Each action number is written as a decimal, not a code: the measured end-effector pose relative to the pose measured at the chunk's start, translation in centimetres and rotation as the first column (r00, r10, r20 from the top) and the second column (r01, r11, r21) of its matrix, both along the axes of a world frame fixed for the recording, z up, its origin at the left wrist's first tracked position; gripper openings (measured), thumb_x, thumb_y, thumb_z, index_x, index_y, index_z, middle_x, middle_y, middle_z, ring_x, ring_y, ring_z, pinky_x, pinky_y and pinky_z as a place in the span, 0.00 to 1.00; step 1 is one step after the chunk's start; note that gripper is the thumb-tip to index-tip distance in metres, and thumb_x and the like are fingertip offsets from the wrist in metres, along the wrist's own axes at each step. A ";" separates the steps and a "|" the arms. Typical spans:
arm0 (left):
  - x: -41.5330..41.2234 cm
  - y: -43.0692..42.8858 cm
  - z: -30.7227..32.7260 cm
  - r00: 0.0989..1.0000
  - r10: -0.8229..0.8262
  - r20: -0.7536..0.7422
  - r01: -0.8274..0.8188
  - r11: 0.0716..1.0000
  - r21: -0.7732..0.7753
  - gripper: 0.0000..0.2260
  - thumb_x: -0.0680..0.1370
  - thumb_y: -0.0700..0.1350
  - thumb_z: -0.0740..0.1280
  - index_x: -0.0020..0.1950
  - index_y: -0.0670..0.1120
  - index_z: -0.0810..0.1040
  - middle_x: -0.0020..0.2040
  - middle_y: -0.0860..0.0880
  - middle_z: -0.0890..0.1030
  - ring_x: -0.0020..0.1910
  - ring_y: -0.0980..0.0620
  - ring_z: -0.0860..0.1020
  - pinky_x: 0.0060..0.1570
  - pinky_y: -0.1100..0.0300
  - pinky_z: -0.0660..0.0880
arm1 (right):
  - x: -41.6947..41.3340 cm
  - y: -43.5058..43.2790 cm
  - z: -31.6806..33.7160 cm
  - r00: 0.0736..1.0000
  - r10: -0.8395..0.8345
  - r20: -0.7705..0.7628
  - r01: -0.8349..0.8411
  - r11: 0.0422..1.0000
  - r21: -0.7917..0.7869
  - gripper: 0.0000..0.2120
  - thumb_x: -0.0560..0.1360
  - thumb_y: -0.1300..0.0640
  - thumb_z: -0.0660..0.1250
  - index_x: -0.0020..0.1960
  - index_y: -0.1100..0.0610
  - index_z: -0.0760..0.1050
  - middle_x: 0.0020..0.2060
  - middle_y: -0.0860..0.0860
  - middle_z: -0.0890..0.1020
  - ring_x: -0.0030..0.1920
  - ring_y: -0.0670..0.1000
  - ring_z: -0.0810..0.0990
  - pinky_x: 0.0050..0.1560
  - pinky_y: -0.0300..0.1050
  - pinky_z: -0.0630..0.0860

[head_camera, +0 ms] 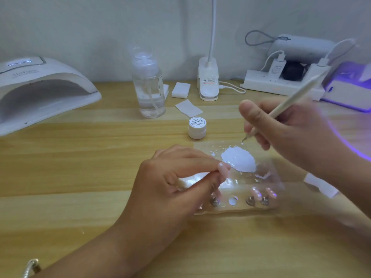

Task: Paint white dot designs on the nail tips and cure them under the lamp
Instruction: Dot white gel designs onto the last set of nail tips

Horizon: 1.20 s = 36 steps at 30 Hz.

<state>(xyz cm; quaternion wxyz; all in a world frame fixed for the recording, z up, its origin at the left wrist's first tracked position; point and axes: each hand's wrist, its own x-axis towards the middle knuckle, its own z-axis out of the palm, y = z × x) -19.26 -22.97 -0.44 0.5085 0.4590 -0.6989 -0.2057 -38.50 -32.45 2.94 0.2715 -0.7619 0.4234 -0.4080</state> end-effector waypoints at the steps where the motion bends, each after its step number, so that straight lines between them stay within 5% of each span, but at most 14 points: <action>1: 0.0 0.0 0.0 1.000 0.006 0.001 -0.006 1.000 -0.002 0.05 0.75 0.52 0.71 0.42 0.54 0.85 0.42 0.62 0.85 0.49 0.57 0.82 0.52 0.49 0.74 | -0.1 -0.1 -0.5 0.999 -0.006 -0.050 0.009 0.998 0.057 0.26 0.76 0.33 0.60 0.32 0.53 0.77 0.22 0.49 0.75 0.23 0.43 0.73 0.29 0.34 0.69; 6: 0.0 -0.1 -0.1 1.000 0.026 0.005 -0.026 1.000 -0.003 0.02 0.75 0.50 0.72 0.43 0.54 0.85 0.42 0.62 0.85 0.48 0.56 0.83 0.51 0.49 0.76 | -0.2 -0.6 -1.7 0.984 -0.050 -0.170 0.065 0.995 0.081 0.25 0.75 0.35 0.59 0.31 0.53 0.78 0.23 0.46 0.77 0.23 0.42 0.74 0.28 0.30 0.68; 18: 0.1 -0.1 0.0 1.000 0.031 0.005 -0.031 0.999 0.013 0.02 0.74 0.48 0.73 0.43 0.54 0.85 0.42 0.61 0.85 0.48 0.55 0.83 0.51 0.51 0.76 | -0.2 -0.8 -2.1 0.983 -0.034 -0.182 0.046 0.997 0.062 0.22 0.78 0.41 0.61 0.32 0.53 0.79 0.25 0.47 0.78 0.25 0.42 0.76 0.28 0.29 0.69; 23: 0.0 0.1 0.1 0.996 0.017 -0.083 -0.011 0.998 0.064 0.02 0.75 0.50 0.74 0.42 0.57 0.86 0.41 0.59 0.85 0.50 0.47 0.81 0.37 0.67 0.77 | 0.0 0.0 -1.1 0.998 -0.030 0.054 0.033 0.997 -0.068 0.20 0.79 0.44 0.65 0.34 0.55 0.78 0.25 0.52 0.77 0.25 0.46 0.73 0.30 0.39 0.70; 28: 0.1 0.0 0.0 0.997 0.007 -0.070 -0.003 0.999 0.053 0.02 0.75 0.49 0.74 0.43 0.58 0.85 0.43 0.60 0.85 0.50 0.49 0.82 0.42 0.65 0.77 | 1.1 2.3 0.3 0.940 0.112 0.322 -0.054 0.981 -0.185 0.19 0.78 0.49 0.67 0.32 0.58 0.72 0.23 0.52 0.74 0.23 0.51 0.72 0.26 0.38 0.68; 32: 0.1 -0.1 -0.1 0.999 0.002 -0.041 -0.001 1.000 0.025 0.02 0.74 0.46 0.73 0.43 0.54 0.86 0.41 0.59 0.85 0.48 0.51 0.82 0.47 0.53 0.77 | 2.2 4.2 0.3 0.921 0.217 0.324 -0.157 0.967 -0.201 0.18 0.79 0.52 0.64 0.33 0.58 0.73 0.24 0.47 0.76 0.23 0.50 0.78 0.26 0.38 0.71; 36: 0.0 0.0 0.2 0.999 -0.018 -0.029 0.019 0.999 0.033 0.04 0.74 0.47 0.73 0.43 0.50 0.87 0.37 0.57 0.85 0.47 0.52 0.82 0.43 0.46 0.77 | 2.7 4.8 0.1 0.927 0.237 0.292 -0.190 0.965 -0.181 0.17 0.78 0.53 0.65 0.33 0.59 0.74 0.25 0.46 0.77 0.25 0.50 0.79 0.27 0.38 0.73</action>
